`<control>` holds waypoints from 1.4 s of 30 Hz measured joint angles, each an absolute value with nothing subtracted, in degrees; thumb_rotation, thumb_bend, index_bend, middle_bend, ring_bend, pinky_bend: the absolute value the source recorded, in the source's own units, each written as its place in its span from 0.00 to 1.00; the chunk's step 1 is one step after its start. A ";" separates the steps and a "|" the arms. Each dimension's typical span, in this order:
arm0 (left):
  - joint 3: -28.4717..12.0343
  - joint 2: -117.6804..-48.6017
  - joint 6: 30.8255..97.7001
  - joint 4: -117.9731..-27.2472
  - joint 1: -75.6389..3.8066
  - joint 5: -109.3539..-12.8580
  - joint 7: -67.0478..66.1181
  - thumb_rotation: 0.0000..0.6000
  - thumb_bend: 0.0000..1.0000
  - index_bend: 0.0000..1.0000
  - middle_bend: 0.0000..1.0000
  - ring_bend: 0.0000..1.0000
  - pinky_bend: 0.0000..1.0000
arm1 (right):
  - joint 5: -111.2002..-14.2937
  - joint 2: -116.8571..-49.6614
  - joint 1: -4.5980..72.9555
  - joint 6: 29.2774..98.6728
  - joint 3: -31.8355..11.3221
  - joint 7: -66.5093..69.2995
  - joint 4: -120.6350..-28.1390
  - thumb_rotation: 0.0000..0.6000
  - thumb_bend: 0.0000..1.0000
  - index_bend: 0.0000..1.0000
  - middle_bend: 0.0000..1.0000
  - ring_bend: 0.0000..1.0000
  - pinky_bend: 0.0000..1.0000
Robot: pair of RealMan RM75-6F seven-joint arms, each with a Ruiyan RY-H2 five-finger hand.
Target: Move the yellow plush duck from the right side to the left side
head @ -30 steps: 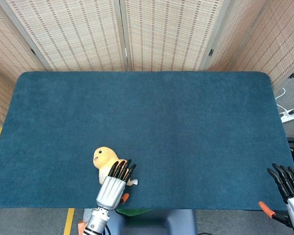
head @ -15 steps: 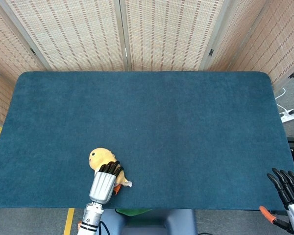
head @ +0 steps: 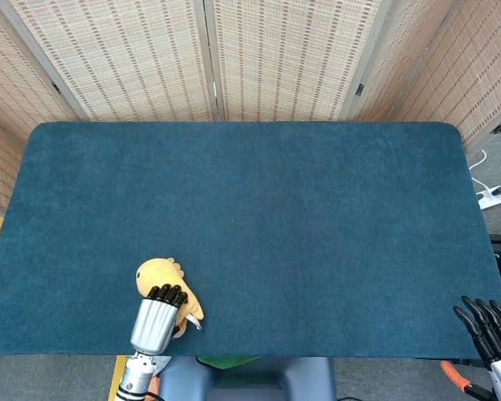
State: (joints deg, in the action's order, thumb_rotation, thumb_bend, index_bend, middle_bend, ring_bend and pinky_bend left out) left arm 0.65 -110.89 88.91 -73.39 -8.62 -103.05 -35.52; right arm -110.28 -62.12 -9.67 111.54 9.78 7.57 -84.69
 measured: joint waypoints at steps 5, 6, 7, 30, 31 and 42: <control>2.29 -106.04 93.70 -68.35 -10.28 -111.45 -35.99 1.00 0.67 0.74 0.71 0.59 0.84 | -110.44 -62.39 -9.92 111.10 9.55 6.68 -84.97 1.00 0.19 0.00 0.00 0.00 0.00; 2.59 -104.86 94.83 -67.10 -10.64 -112.97 -35.94 1.00 0.67 0.74 0.72 0.59 0.84 | -110.48 -62.51 -9.93 110.78 9.51 6.21 -85.13 1.00 0.19 0.00 0.00 0.00 0.00; 2.88 -103.64 96.02 -65.87 -10.97 -114.33 -35.75 1.00 0.66 0.74 0.72 0.59 0.84 | -110.54 -62.60 -9.92 110.43 9.49 5.80 -85.29 1.00 0.19 0.00 0.00 0.00 0.00; 8.65 -96.61 104.19 -17.58 -14.29 -117.42 -5.52 1.00 0.63 0.72 0.69 0.57 0.79 | -113.85 -66.82 -10.70 101.45 11.65 -6.08 -89.28 1.00 0.19 0.00 0.00 0.00 0.00; 8.70 -97.06 104.04 -16.37 -14.25 -116.76 -3.93 1.00 0.62 0.72 0.68 0.56 0.78 | -114.03 -66.92 -10.79 101.47 11.70 -6.26 -89.29 1.00 0.19 0.00 0.00 0.00 0.00; 10.83 -101.19 99.20 -10.40 -12.56 -112.49 -0.71 1.00 0.38 0.00 0.01 0.02 0.35 | -114.84 -66.91 -11.51 102.74 11.88 -5.45 -88.00 1.00 0.19 0.00 0.00 0.00 0.00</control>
